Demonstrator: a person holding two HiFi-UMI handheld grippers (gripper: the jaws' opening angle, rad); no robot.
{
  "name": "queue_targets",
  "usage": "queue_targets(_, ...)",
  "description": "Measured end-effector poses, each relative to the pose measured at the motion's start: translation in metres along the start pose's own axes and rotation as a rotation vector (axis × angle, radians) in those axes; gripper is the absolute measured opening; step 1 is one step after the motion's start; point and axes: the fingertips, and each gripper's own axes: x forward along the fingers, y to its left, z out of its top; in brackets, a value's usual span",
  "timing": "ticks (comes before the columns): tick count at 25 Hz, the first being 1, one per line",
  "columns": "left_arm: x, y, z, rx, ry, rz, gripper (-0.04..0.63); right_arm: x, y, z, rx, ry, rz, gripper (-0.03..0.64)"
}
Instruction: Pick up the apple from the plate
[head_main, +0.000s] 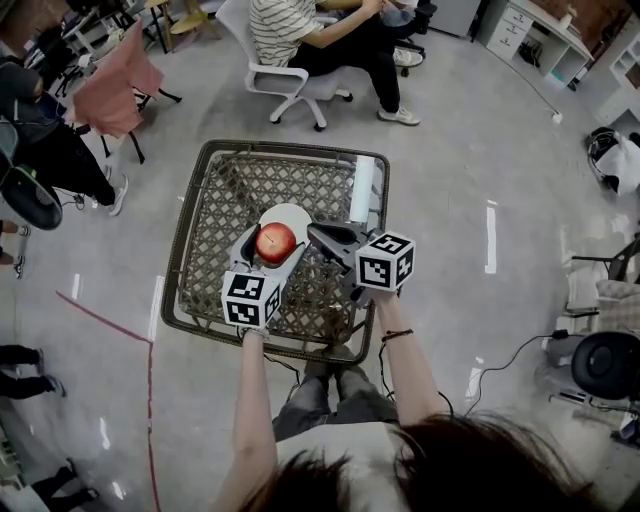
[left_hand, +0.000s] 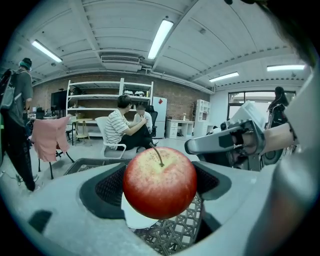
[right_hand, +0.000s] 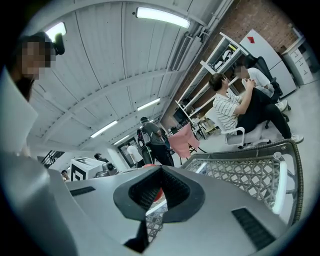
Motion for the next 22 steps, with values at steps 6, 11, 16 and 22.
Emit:
queue_targets(6,-0.009,-0.007,0.01,0.008,-0.01,-0.02,0.408,-0.004,0.011,0.006,-0.009,-0.01,0.007,0.009)
queue_targets(11,-0.015,-0.014,0.013,0.014,-0.012,-0.04,0.408,-0.009,0.016,0.006,-0.012,-0.015,0.013,0.009)
queue_targets(16,-0.022,-0.026,0.015,0.015,-0.015,-0.058,0.408,-0.017,0.024,0.008,-0.018,-0.021,0.024,0.009)
queue_targets(22,-0.032,-0.036,0.021,0.021,-0.022,-0.077,0.408,-0.022,0.038,0.01,-0.027,-0.03,0.04,0.009)
